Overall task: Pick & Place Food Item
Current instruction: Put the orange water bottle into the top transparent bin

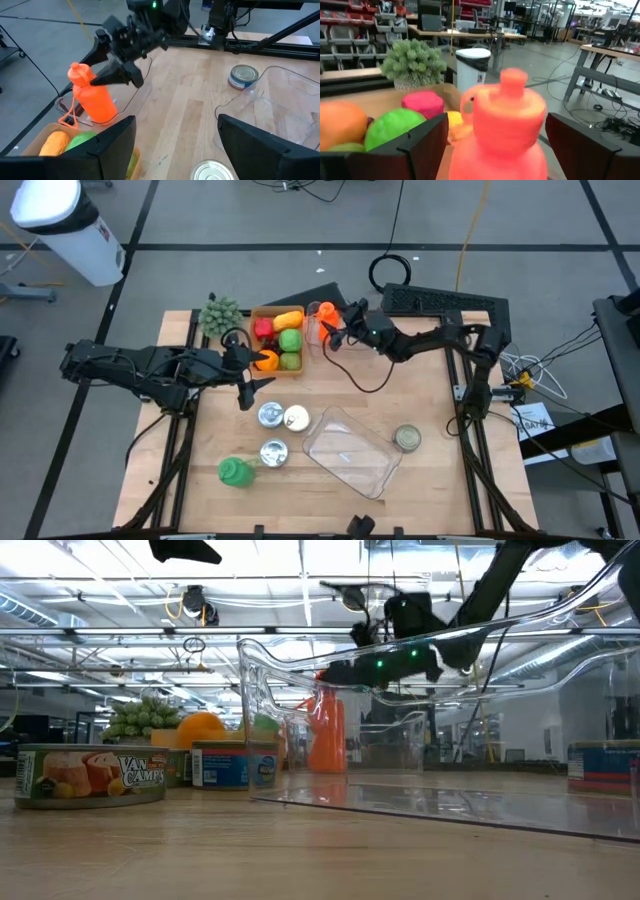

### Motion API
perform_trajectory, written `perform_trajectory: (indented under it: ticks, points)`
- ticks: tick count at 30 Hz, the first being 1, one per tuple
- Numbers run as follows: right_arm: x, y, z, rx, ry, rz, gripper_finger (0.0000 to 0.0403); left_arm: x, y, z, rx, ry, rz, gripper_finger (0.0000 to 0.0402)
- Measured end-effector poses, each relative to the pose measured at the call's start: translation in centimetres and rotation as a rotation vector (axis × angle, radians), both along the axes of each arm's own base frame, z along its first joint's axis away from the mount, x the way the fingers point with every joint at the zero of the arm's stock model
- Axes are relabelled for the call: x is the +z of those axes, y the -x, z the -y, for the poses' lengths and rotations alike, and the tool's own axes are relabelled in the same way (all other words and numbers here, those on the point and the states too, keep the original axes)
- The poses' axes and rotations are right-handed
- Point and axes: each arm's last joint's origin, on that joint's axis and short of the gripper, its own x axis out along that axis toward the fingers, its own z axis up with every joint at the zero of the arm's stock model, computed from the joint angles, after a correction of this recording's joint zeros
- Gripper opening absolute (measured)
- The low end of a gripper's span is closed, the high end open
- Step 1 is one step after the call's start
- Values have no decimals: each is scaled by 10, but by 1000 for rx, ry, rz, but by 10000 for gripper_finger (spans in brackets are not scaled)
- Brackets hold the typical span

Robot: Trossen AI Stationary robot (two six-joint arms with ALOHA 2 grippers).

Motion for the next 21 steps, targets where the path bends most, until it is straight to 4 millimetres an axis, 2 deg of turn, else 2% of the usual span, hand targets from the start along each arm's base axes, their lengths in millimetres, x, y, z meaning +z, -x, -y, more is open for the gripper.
perform_trajectory:
  ticks: [3, 9, 11, 13, 17, 21]
  points:
    - [15, 5, -3, 0, -6, -13, 318, 0, 0, 0, 0, 0, 0, 295]
    - [37, 23, -12, -4, -95, -145, 316, 0, 0, 0, 0, 0, 0, 284]
    - [38, 30, -16, -6, -137, -202, 309, 0, 0, 0, 0, 0, 0, 280]
    - [31, 36, -20, -5, -172, -231, 293, 0, 0, 0, 0, 0, 0, 276]
    - [7, 47, -28, -19, -176, -224, 224, 0, 0, 0, 0, 0, 0, 274]
    - [-9, 52, -31, -48, -156, -192, 108, 0, 0, 0, 0, 0, 0, 280]
